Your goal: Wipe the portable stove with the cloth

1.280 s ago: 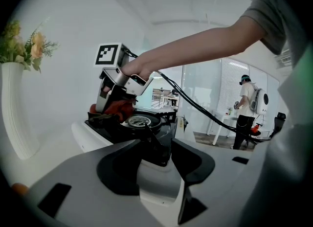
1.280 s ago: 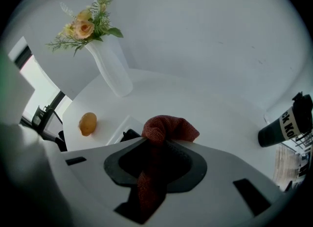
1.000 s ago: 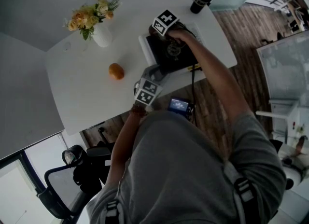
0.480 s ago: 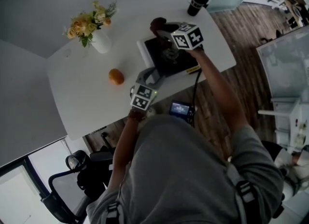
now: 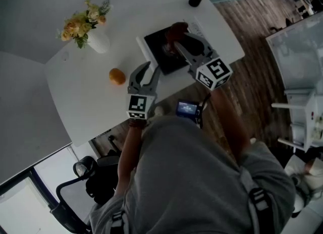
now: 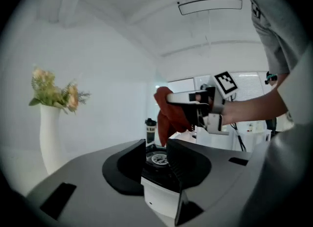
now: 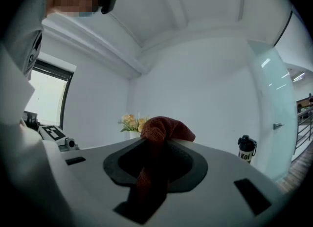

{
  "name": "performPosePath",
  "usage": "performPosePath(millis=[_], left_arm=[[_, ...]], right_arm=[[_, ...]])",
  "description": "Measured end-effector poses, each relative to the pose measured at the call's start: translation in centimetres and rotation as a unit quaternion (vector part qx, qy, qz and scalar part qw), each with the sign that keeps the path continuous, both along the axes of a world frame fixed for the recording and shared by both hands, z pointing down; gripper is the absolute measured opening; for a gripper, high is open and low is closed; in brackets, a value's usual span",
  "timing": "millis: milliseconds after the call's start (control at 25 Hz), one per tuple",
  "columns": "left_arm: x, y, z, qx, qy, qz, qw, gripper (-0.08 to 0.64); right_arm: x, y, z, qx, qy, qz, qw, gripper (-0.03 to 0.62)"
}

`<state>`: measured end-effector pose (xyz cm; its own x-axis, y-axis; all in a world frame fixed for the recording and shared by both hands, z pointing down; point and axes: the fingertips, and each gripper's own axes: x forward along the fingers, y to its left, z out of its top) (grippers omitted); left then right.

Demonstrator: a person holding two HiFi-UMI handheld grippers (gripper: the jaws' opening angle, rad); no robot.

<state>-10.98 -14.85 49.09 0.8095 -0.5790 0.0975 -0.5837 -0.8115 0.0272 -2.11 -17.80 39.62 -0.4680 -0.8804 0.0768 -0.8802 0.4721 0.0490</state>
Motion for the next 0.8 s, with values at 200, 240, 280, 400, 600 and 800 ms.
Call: performPosePath(millis=[200,240,280,400,600,800], left_arm=[[-1.6,0.2,-0.7,0.023,0.015,-0.047,0.9985,0.103],[-1.7,0.4,-0.6,0.028,0.013,-0.05,0.9983,0.094],[-1.7,0.7,-0.5,0.029,0.009,-0.051,0.9982,0.087],[-1.9,1.5,0.1,0.021,-0.001,-0.05,0.9985,0.067],[-2.2,2.2,0.7,0.022,-0.009,-0.049,0.9985,0.052],[-2.5,2.1,1.1,0.032,-0.023,-0.057,0.9976,0.046]], right_arm=[[-0.5,3.8,1.7,0.023,0.001,0.051,0.998,0.112],[-0.6,4.5,2.3,0.02,-0.002,0.061,0.998,0.112],[-0.8,5.1,3.0,0.017,-0.003,0.07,0.997,0.112],[-1.5,6.7,4.9,0.005,-0.003,0.086,0.996,0.112],[-3.3,8.5,6.7,-0.017,-0.003,0.087,0.996,0.11],[-3.7,9.3,7.7,-0.032,-0.002,0.091,0.995,0.109]])
